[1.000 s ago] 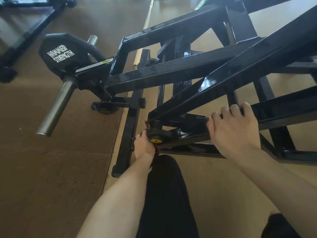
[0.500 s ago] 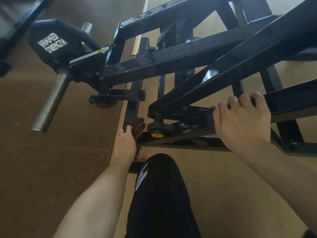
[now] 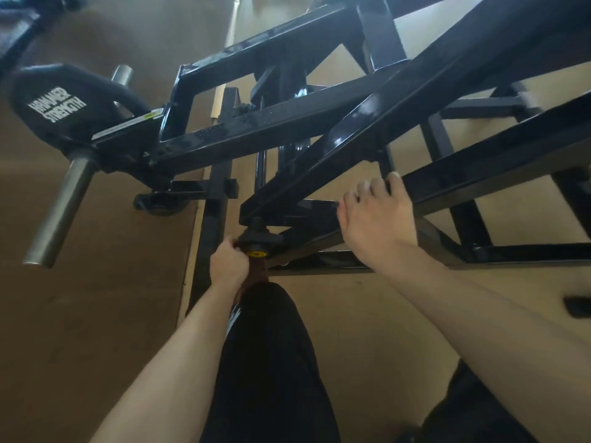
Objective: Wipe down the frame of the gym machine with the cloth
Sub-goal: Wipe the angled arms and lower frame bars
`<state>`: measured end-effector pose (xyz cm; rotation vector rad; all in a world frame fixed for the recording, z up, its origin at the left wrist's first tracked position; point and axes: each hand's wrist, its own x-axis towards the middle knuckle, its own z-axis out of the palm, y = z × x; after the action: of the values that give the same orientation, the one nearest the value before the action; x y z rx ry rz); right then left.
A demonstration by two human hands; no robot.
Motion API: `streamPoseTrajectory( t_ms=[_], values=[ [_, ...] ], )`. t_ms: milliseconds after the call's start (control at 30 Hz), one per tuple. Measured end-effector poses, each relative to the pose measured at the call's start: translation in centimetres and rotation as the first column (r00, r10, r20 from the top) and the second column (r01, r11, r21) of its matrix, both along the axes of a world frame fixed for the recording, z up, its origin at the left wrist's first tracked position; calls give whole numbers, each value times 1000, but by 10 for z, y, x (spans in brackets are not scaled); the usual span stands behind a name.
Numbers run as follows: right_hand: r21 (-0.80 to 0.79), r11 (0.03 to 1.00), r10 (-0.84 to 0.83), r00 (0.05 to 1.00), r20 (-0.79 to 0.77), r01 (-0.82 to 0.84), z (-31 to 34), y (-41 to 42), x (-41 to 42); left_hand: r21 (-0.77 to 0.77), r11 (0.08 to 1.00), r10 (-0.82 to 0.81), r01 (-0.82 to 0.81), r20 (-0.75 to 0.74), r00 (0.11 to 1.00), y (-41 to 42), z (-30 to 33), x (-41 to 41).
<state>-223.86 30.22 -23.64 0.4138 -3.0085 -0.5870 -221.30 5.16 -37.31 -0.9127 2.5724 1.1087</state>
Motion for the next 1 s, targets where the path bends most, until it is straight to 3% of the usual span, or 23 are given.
streamPoseTrajectory(
  t_ms=[133, 200, 267, 333, 400, 533, 700, 833, 933, 1000],
  values=[
    [-15, 996, 89, 995, 51, -88, 4, 11, 1, 131, 974, 182, -186, 43, 982, 8, 3, 14],
    [-41, 989, 143, 988, 59, -141, 8, 17, 2, 196, 941, 279, -275, 6, 960, 10, 15, 25],
    [-27, 979, 202, 978, 61, -200, 14, 23, 5, 139, 937, 335, -321, -93, 937, 18, 40, 35],
    [-9, 981, 194, 980, 34, -194, 25, 35, 6, 44, 965, 262, -260, -295, 919, 32, 75, 42],
    [-14, 990, 141, 989, -42, -142, 42, 56, 2, 5, 997, 65, -72, -476, 877, 62, 112, 39],
    [7, 998, 61, 982, -176, -60, 73, 104, 0, -81, 943, -304, 322, -597, 742, 163, 143, 14],
    [-128, 992, -52, 926, -375, 4, 102, 159, 2, -52, 971, -205, 232, -679, 705, 252, 169, 1],
    [-199, 964, 65, 879, -472, -178, 97, 179, -1, -105, 923, -317, 370, -752, 578, 300, 214, -11],
    [-332, 879, 113, 826, -552, -342, 97, 187, 0, -147, 910, -365, 389, -730, 578, 299, 213, -26],
    [-357, 839, 91, 754, -650, -410, 109, 197, 3, -177, 912, -385, 370, -679, 625, 280, 198, -32]
  ],
)
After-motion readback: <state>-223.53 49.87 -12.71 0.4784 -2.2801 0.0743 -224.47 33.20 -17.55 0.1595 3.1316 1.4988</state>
